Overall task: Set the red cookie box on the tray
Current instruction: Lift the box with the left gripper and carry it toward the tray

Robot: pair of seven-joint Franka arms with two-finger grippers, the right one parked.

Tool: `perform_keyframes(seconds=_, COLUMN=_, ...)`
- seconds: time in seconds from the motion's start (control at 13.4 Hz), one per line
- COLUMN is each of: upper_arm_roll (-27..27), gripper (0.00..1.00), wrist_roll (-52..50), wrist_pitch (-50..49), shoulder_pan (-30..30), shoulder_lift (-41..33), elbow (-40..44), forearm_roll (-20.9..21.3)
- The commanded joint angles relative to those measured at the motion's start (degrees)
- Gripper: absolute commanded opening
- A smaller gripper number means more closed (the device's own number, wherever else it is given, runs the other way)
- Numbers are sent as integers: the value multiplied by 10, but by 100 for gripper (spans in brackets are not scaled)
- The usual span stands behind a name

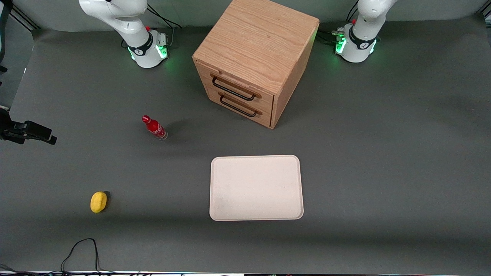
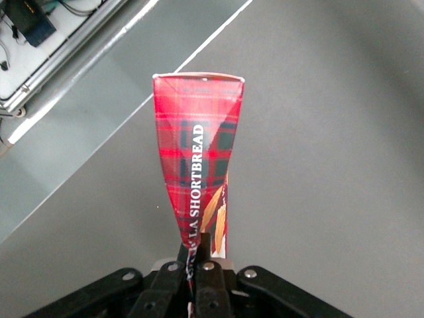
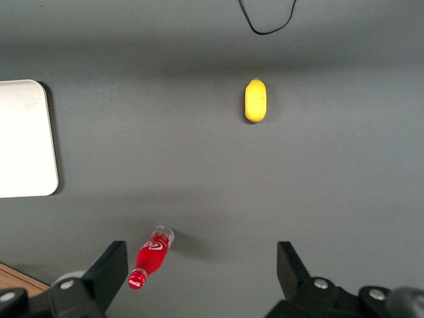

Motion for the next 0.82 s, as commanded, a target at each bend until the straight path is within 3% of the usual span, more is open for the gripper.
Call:
perform_keyframes(seconds=0.0, upper_arm_roll=2, gripper=0, wrist_roll=7, wrist_pitch=-57, shoulder_pan=-33, shoulder_lift=16, elbow=75, forearm_roll=0)
perform_keyframes(seconds=0.3, upper_arm_roll=0, gripper=0, wrist_roll=20, wrist_pitch=-88, shoulder_pan=-136, shoulder_lift=2, elbow=74, forearm_roll=0)
perform_keyframes(seconds=0.74, upper_arm_roll=3, gripper=0, wrist_roll=4, wrist_pitch=-156, shoulder_pan=-343, shoulder_lift=4, elbow=75, forearm_roll=2)
